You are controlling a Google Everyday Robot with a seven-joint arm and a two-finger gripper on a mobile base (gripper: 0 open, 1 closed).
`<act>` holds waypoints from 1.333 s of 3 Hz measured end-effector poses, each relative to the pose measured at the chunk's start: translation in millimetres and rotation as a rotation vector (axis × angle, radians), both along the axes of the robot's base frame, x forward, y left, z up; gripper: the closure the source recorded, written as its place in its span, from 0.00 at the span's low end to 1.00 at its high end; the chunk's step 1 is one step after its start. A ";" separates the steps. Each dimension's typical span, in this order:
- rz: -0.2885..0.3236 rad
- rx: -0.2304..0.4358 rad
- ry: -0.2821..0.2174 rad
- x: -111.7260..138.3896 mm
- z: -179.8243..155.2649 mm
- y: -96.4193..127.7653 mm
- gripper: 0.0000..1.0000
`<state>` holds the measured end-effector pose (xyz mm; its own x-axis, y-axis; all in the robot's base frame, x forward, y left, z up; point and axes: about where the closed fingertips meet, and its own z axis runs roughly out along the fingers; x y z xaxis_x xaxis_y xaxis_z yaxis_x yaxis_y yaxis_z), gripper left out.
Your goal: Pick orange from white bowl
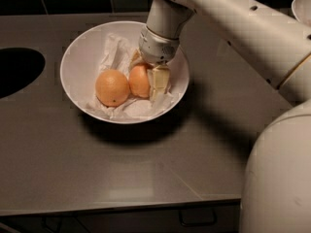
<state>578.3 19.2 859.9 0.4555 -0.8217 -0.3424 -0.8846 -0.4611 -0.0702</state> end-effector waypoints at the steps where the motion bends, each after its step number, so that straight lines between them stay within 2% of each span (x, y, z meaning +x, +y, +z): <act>1: 0.003 -0.001 0.005 0.5 -2.8 1.2 0.27; 2: 0.009 -0.002 0.010 0.3 -4.7 2.2 0.46; 4: 0.009 -0.002 0.009 0.3 -4.6 2.3 0.92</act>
Offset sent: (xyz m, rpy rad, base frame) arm -0.0079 -0.0043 -0.0050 -0.0245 0.0410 0.0278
